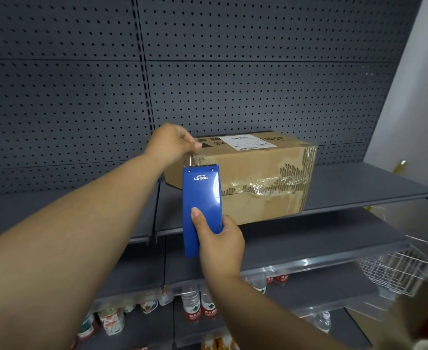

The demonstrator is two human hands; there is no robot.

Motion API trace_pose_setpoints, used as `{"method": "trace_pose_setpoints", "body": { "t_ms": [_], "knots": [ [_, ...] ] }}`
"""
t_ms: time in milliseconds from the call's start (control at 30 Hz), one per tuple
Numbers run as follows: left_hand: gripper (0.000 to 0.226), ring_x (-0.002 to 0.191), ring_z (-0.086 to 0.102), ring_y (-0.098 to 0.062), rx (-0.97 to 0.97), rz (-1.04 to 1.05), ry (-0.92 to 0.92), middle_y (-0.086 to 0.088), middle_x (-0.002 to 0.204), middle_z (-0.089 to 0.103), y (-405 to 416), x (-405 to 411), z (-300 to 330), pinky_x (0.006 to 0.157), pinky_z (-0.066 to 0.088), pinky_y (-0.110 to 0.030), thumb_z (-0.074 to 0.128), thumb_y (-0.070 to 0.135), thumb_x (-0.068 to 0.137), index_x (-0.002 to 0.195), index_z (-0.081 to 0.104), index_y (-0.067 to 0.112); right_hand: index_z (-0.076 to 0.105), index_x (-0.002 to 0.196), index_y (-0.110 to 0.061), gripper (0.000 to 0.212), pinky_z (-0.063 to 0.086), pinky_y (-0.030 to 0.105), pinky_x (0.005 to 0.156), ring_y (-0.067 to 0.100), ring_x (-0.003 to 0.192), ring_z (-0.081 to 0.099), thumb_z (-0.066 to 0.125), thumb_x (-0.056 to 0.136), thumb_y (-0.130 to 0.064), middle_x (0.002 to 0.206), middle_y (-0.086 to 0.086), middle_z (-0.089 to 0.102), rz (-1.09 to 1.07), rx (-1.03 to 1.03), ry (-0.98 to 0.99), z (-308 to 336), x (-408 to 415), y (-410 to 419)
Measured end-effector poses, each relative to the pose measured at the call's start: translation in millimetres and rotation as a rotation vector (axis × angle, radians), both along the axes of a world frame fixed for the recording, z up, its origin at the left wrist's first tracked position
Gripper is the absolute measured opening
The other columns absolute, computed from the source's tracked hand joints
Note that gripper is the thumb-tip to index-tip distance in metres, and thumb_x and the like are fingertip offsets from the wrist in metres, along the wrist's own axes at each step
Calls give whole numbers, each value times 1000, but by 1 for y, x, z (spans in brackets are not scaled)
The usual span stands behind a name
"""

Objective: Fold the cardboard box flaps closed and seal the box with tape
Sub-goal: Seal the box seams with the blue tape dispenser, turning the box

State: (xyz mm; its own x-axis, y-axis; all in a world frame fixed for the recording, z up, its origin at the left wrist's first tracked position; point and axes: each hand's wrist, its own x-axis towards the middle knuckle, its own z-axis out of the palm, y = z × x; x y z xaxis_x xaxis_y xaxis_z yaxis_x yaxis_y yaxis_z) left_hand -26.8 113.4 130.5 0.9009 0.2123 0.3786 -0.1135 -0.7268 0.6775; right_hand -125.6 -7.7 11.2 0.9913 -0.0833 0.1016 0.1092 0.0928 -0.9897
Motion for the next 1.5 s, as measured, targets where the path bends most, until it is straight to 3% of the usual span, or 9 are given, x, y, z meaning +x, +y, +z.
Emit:
{"method": "trace_pose_setpoints", "body": {
  "t_ms": [200, 267, 367, 500, 733, 900, 1067, 1267, 1500],
  "knots": [
    [19, 78, 55, -9, 68, 36, 5, 2, 80, 64, -2, 5, -3, 65, 40, -16, 69, 28, 82, 69, 60, 16, 60, 75, -19, 26, 41, 11, 50, 3, 63, 60, 69, 79, -43, 73, -7, 65, 3, -38, -16, 0, 4, -6],
    [18, 87, 59, -12, 78, 53, -1, 0, 90, 68, -1, 9, -6, 83, 45, -24, 70, 29, 80, 74, 63, 14, 61, 76, -19, 26, 41, 11, 51, 4, 65, 61, 68, 80, -44, 75, -7, 66, 14, -44, -19, 0, 5, -7],
    [20, 103, 60, -16, 133, 106, -11, -1, 99, 71, -1, 15, -10, 116, 15, -44, 69, 32, 80, 71, 61, 16, 59, 74, -21, 25, 40, 9, 48, 2, 62, 59, 68, 80, -43, 73, -9, 64, 25, -42, -26, 0, 6, -9],
    [18, 107, 57, -17, 218, 174, -8, 2, 103, 70, -4, 17, -15, 114, -6, -43, 65, 30, 83, 72, 58, 19, 57, 74, -22, 25, 40, 8, 47, 1, 61, 58, 68, 80, -43, 71, -10, 62, 44, -49, -38, 2, 8, -12],
    [69, 130, 32, -30, 369, 313, -50, -9, 134, 40, -1, 16, -13, 113, 9, -43, 73, 42, 73, 130, 40, 20, 56, 74, -22, 27, 40, 9, 47, 2, 62, 58, 67, 80, -45, 73, -9, 62, 55, -68, -18, 1, 9, -16],
    [13, 104, 55, -19, 624, 39, -112, 1, 104, 66, 0, 15, -14, 109, 17, -33, 59, 26, 89, 94, 69, 19, 55, 70, -21, 29, 37, 9, 45, 2, 56, 55, 68, 79, -45, 68, -9, 60, 61, -52, -7, 1, 9, -16],
    [50, 131, 41, -16, 735, -7, 72, -7, 116, 66, 8, 15, -12, 116, -1, -37, 30, 47, 96, 104, 67, 14, 51, 68, -23, 29, 38, 8, 44, 1, 55, 53, 68, 80, -43, 66, -11, 57, 68, -70, -27, 3, 11, -19],
    [48, 113, 50, -14, 466, -107, 151, 3, 123, 57, 4, 14, -11, 92, 37, -26, 61, 52, 80, 111, 58, 17, 53, 70, -22, 28, 37, 8, 44, 1, 57, 54, 68, 80, -44, 69, -10, 59, 73, -84, -15, 0, 14, -19],
    [29, 104, 56, -19, 427, -166, 105, -2, 108, 63, 8, 27, -10, 93, 45, -34, 72, 29, 77, 95, 60, 10, 55, 67, -17, 32, 37, 9, 44, 1, 51, 53, 69, 79, -43, 65, -8, 59, 61, -69, -11, 4, 22, -20]
  ]
}}
